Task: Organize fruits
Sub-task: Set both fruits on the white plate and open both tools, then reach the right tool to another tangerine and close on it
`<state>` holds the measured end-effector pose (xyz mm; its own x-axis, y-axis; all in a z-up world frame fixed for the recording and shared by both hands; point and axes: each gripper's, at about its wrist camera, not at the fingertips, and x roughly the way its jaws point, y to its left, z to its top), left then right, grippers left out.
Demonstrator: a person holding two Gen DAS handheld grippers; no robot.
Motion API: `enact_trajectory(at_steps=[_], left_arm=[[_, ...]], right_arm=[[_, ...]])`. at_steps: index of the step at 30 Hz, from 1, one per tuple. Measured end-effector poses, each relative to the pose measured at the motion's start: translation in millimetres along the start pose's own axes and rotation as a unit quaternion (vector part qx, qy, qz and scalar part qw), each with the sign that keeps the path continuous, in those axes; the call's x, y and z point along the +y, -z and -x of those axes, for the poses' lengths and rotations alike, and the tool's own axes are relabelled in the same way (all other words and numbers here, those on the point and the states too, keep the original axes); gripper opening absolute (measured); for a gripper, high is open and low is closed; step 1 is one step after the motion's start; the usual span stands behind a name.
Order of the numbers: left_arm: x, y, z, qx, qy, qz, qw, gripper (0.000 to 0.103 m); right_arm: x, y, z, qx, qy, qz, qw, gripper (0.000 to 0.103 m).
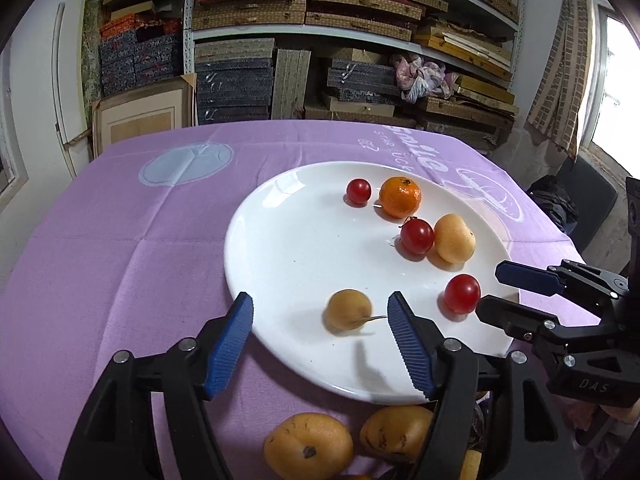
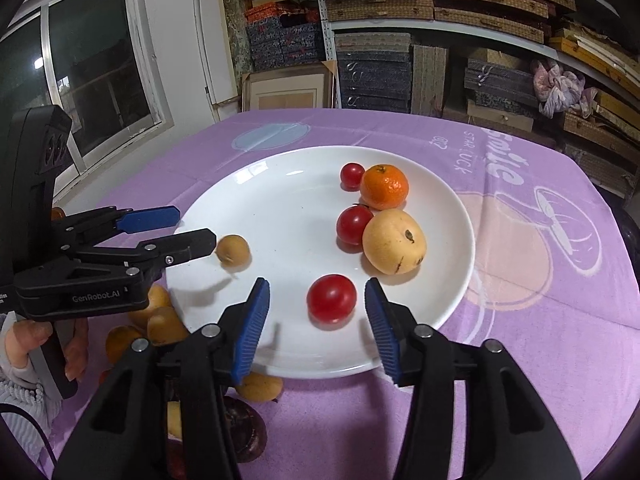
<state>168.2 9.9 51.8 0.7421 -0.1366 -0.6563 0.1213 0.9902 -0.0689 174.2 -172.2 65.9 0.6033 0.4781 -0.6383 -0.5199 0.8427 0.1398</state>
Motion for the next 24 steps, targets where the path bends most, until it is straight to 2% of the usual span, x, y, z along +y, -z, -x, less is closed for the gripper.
enact_trajectory(at_steps=[2, 3, 6, 8, 10, 14, 17, 20, 24], left_arm=[[3.5, 1.4, 12.1, -0.005, 0.004, 0.006, 1.0000, 0.071], [6.5, 2.9, 19.3, -0.009, 0.005, 0.010, 0.9999, 0.072], [16.5, 14.6, 43.8, -0.016, -0.002, 0.022, 0.9996, 0.081], [22.8, 26.8, 58.5, -0.018, -0.009, 0.026, 0.9994, 0.088], [29.5, 40.1, 70.2, -0.018, -0.014, 0.034, 0.9992, 0.089], [36.0, 72.7, 84.9, -0.010, -0.007, 0.056, 0.9983, 0.091], [33.9, 93.8, 92.3, -0.008, -0.007, 0.061, 0.9981, 0.093], [30.9, 103.2, 100.0, -0.013, -0.005, 0.059, 0.9982, 0.098], [25.8, 104.4, 98.6, -0.010, 0.000, 0.052, 0.9986, 0.098]], right_arm=[[1.7, 0.3, 12.2, -0.011, 0.001, 0.001, 1.000, 0.054], [3.2, 0.9, 20.0, -0.016, 0.000, 0.002, 1.000, 0.059], [7.3, 10.3, 47.9, -0.039, 0.011, 0.006, 0.999, 0.085], [10.9, 24.0, 63.3, -0.042, 0.019, 0.013, 0.999, 0.090], [13.9, 41.1, 73.1, -0.033, 0.022, 0.018, 0.999, 0.095], [15.3, 70.9, 82.6, -0.022, 0.024, 0.010, 0.999, 0.098], [18.0, 81.1, 84.7, -0.014, 0.015, 0.009, 1.000, 0.099], [22.5, 80.7, 87.6, -0.015, 0.004, 0.019, 1.000, 0.099], [33.9, 83.0, 86.8, -0.011, 0.001, 0.042, 0.999, 0.099]])
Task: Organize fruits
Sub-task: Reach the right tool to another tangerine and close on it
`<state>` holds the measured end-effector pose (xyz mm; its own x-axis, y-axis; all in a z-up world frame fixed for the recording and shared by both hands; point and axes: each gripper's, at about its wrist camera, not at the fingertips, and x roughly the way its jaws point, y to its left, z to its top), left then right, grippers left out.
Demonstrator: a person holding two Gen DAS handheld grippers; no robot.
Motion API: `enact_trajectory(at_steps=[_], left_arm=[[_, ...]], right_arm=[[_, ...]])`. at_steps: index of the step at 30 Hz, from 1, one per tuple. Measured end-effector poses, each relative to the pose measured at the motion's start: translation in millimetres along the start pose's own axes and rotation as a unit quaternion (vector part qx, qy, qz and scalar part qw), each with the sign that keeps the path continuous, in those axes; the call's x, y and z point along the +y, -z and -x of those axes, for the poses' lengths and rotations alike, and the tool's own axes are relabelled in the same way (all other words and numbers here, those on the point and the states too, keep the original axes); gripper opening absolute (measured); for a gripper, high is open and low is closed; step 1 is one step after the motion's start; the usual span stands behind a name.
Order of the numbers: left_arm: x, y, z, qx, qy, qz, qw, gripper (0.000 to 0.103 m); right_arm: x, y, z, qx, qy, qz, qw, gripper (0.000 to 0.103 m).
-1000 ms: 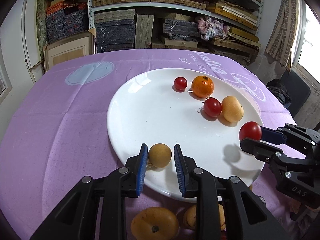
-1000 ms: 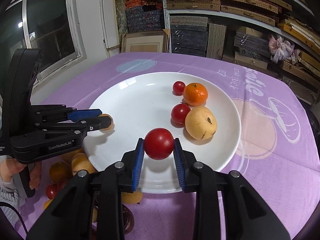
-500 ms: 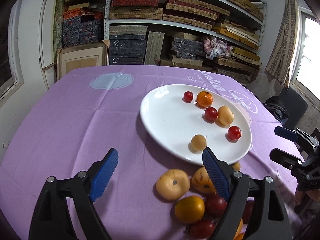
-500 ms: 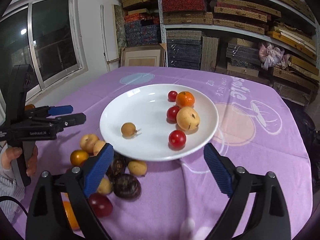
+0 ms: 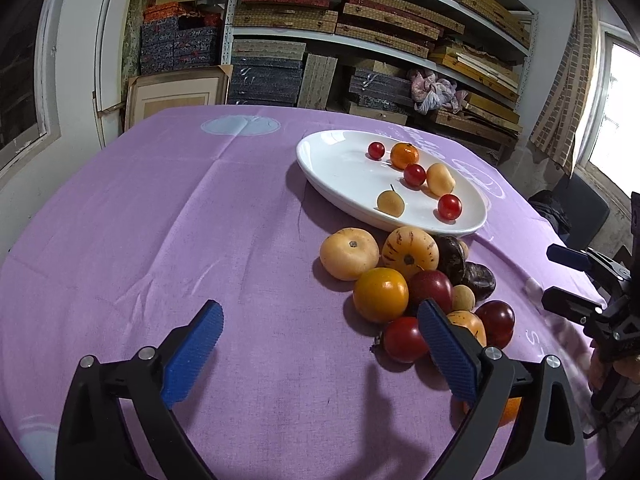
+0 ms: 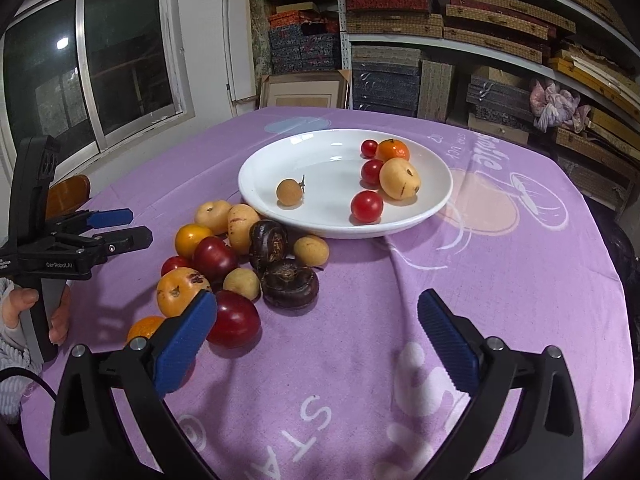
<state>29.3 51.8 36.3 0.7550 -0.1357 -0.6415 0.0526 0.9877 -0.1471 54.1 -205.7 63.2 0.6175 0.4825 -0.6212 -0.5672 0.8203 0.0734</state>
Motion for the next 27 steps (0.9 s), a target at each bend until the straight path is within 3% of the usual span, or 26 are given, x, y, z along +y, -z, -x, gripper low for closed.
enact_trajectory(at_steps=[5, 10, 17, 20, 27], left_arm=[[-4.0, 0.4, -1.3, 0.004, 0.008, -0.010, 0.9999, 0.098], [-3.4, 0.9, -2.7, 0.006, 0.010, -0.004, 0.9999, 0.098], [4.5, 0.5, -6.5, 0.018, 0.010, 0.017, 0.9996, 0.098], [6.5, 0.3, -7.5, 0.021, 0.010, 0.021, 0.9995, 0.099], [8.8, 0.5, -8.6, 0.026, 0.010, 0.024, 0.9993, 0.099]], right_arm=[[18.1, 4.6, -7.0, 0.018, -0.008, 0.031, 0.999, 0.099], [43.7, 6.2, 1.2, 0.018, -0.050, 0.062, 0.997, 0.099], [100.8, 19.4, 9.6, 0.027, -0.092, 0.149, 0.984, 0.099], [107.6, 23.4, 4.8, 0.039, -0.127, 0.139, 0.981, 0.098], [95.8, 21.8, -3.1, 0.049, -0.150, 0.088, 0.984, 0.098]])
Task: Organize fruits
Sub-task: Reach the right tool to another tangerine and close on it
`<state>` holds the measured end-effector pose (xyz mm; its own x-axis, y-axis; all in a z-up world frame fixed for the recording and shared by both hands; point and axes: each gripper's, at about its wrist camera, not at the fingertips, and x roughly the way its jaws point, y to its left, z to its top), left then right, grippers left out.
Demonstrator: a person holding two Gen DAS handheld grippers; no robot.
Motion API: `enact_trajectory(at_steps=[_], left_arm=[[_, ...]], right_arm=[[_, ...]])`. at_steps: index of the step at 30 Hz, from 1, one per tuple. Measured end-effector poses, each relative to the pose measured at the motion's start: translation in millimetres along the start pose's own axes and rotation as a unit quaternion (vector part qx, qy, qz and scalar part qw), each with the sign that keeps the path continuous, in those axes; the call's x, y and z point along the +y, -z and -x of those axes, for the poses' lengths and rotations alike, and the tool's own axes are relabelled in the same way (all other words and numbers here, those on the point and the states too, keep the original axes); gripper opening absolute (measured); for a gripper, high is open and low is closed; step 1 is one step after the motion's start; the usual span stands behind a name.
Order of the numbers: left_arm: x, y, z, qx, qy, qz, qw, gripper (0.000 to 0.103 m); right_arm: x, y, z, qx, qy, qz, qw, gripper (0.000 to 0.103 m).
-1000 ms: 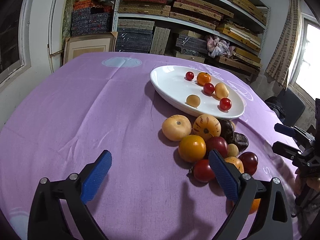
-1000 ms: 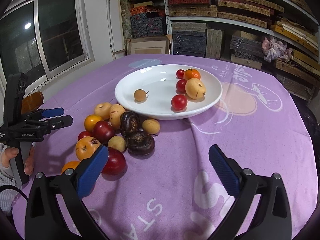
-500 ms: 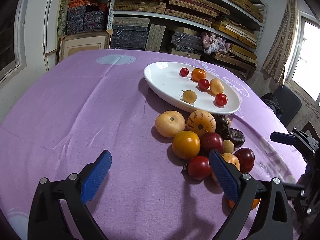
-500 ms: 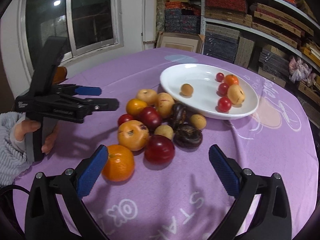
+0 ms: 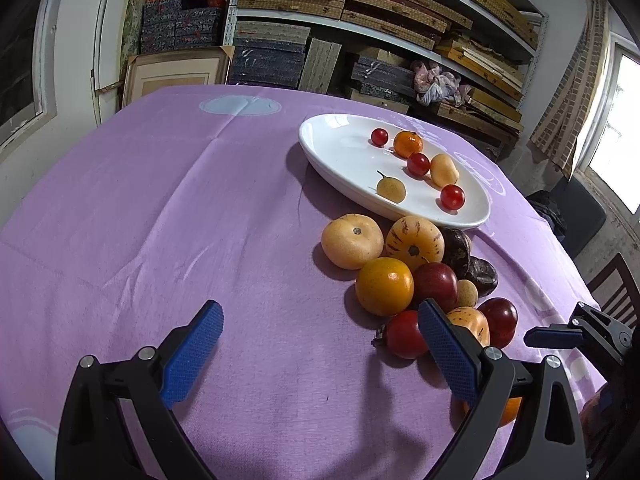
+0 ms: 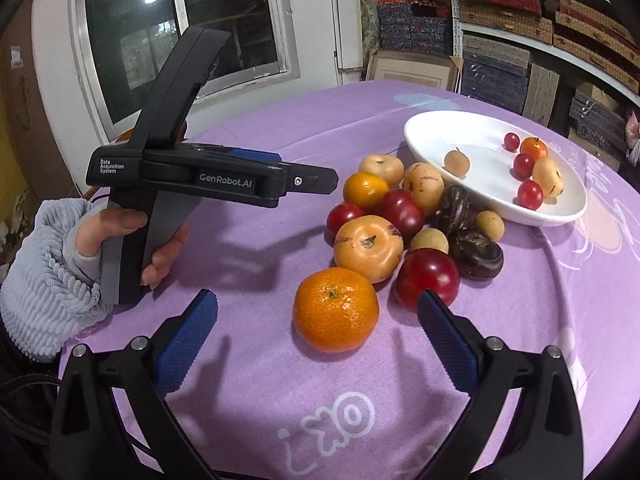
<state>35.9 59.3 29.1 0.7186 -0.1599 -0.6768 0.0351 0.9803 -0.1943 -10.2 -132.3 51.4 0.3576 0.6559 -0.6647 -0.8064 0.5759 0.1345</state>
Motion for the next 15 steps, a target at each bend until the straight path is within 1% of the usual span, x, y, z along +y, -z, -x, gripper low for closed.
enact_trajectory(at_steps=[2, 3, 4, 5, 7, 12, 15], left_arm=[[-0.5, -0.2, -1.0, 0.001, -0.001, -0.001, 1.0000, 0.099], [-0.5, -0.3, -1.1, 0.001, -0.002, -0.001, 1.0000, 0.099], [-0.6, -0.7, -1.5, 0.002, -0.002, -0.001, 1.0000, 0.099], [-0.4, -0.7, -1.4, 0.002, -0.003, -0.001, 1.0000, 0.099], [-0.5, -0.3, -1.8, 0.002, -0.004, -0.001, 1.0000, 0.100], [-0.4, -0.3, -1.8, 0.002, -0.004, -0.001, 1.0000, 0.100], [-0.9, 0.3, -2.7, 0.004, -0.003, -0.004, 1.0000, 0.100]], right_arm=[[-0.3, 0.1, -2.8, 0.005, 0.006, -0.003, 1.000, 0.095], [-1.2, -0.4, -4.8, 0.007, 0.009, -0.004, 1.000, 0.083], [-0.9, -0.7, -5.7, 0.009, 0.010, -0.005, 1.000, 0.067], [-0.3, -0.9, -7.3, 0.013, 0.011, -0.007, 1.000, 0.063], [-0.7, 0.1, -10.6, 0.023, 0.012, -0.007, 1.000, 0.062], [-2.4, 1.5, -13.0, 0.029, 0.010, -0.011, 0.999, 0.062], [-6.5, 1.6, -16.3, 0.039, 0.010, -0.021, 0.999, 0.058]])
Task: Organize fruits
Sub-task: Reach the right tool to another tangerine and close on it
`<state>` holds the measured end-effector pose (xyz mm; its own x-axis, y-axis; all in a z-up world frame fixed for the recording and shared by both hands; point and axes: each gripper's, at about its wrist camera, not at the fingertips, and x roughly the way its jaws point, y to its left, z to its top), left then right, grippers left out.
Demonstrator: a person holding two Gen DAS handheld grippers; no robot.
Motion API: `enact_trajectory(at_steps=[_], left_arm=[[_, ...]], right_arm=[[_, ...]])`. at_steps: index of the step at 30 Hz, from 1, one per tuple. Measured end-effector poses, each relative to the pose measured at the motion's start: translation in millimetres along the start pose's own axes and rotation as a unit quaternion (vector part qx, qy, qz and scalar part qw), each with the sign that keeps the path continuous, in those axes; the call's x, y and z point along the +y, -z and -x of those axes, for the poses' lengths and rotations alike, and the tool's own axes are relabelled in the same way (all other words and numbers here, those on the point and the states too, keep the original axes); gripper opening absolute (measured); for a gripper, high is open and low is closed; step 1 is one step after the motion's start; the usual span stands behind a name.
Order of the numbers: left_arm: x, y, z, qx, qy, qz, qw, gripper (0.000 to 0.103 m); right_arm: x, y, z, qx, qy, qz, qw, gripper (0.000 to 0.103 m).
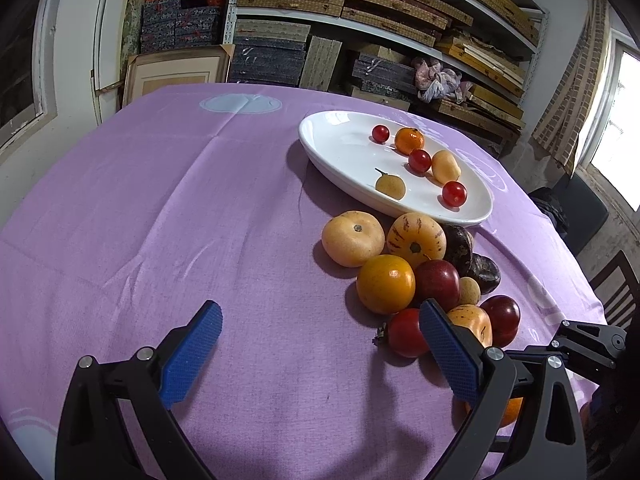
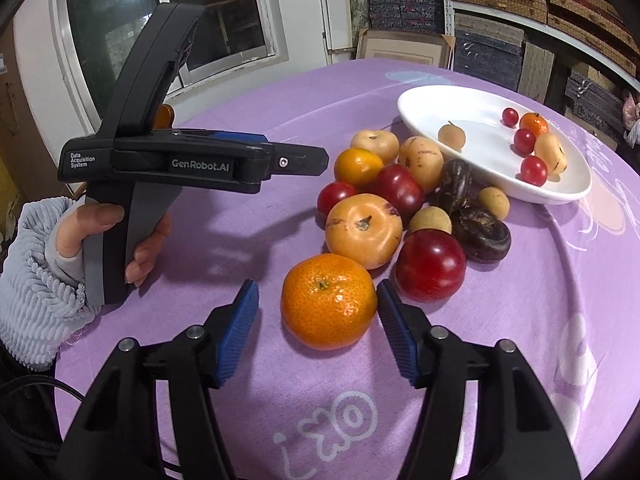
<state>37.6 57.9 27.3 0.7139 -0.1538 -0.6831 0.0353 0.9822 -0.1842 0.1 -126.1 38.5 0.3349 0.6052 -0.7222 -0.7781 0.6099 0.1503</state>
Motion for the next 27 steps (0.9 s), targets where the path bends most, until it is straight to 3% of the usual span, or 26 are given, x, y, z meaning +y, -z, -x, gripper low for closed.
enact_trajectory(at_steps=[2, 4, 11, 20, 22, 27], left_arm=[[-1.0, 0.7, -1.2, 0.002, 0.001, -0.003, 1.0000, 0.100], [-2.7, 1.6, -1.2, 0.002, 0.001, -0.007, 1.0000, 0.100], [-11.6, 5.0, -3.8, 0.015, 0.006, -0.031, 0.9994, 0.100], [-29.4, 9.3, -20.7, 0.058, 0.005, -0.080, 0.9951, 0.100], [-32.6, 10.4, -28.4, 0.075, -0.003, -0.088, 0.9933, 0.099], [-45.5, 11.6, -32.0, 0.071, -0.042, -0.123, 0.9890, 0.099]], right_arm=[[-5.5, -1.6, -2.9, 0.005, -0.003, -0.010, 1.000, 0.048], [-9.8, -0.9, -2.2, 0.004, -0.008, -0.020, 1.000, 0.047], [-21.2, 1.3, 9.3, 0.010, 0.040, 0.004, 0.999, 0.047], [-70.4, 9.4, 22.3, 0.005, 0.085, -0.058, 0.995, 0.047], [-74.3, 9.5, 22.0, 0.005, 0.085, -0.062, 0.994, 0.047], [-78.1, 11.4, 16.3, 0.014, 0.083, -0.063, 0.994, 0.047]])
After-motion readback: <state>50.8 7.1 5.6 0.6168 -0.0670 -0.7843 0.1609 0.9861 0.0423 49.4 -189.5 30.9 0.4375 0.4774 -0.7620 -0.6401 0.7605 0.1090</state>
